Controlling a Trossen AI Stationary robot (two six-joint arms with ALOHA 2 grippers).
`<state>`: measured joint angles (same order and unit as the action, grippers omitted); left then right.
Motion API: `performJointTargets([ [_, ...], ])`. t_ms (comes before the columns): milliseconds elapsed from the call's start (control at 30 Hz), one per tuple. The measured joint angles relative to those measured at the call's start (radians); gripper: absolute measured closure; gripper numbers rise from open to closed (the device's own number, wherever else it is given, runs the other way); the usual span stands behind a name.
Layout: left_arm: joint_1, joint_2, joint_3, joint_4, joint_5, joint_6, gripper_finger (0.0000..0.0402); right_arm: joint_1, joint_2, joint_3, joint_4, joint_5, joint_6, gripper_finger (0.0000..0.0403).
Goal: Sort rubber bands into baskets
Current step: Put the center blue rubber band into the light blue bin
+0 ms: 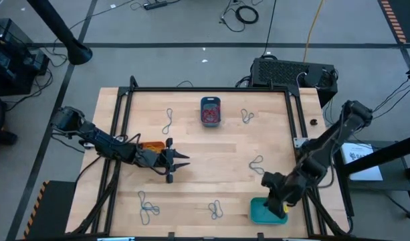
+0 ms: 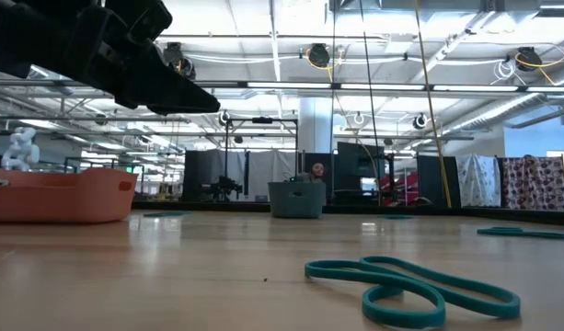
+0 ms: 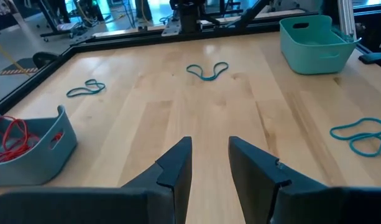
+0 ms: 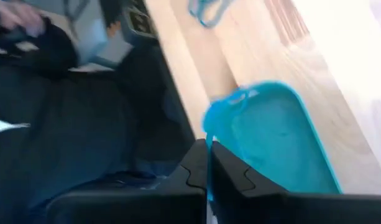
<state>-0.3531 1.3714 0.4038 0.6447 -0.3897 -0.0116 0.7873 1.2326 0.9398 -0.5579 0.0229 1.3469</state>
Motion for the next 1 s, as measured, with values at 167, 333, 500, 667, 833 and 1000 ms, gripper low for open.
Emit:
performJointTargets([
  [167,0.000,0.000,0.000,0.001,0.000,0.000,0.0288,0.035,0.086,0.000,-0.016,-0.004,0.026,0.0403],
  [333,0.000,0.000,0.000,0.001,0.000,-0.001,0.0288,0.041,0.160,0.000,-0.059,-0.114,0.064,0.0402],
  [500,0.000,0.000,0.000,0.001,0.000,-0.002,0.0288,0.040,0.194,0.000,-0.155,-0.156,0.135,0.0402],
  [667,0.000,0.000,0.000,0.001,0.000,-0.002,0.0288,0.040,0.197,-0.001,-0.202,-0.160,0.169,0.0384],
  [833,0.000,0.000,0.000,0.001,0.000,-0.002,0.0288,0.040,0.196,-0.001,-0.201,-0.160,0.186,0.0354],
  [1000,0.000,0.000,0.000,0.001,0.000,-0.002,0.0288,0.039,0.195,-0.001,-0.189,-0.177,0.186,0.0322],
])
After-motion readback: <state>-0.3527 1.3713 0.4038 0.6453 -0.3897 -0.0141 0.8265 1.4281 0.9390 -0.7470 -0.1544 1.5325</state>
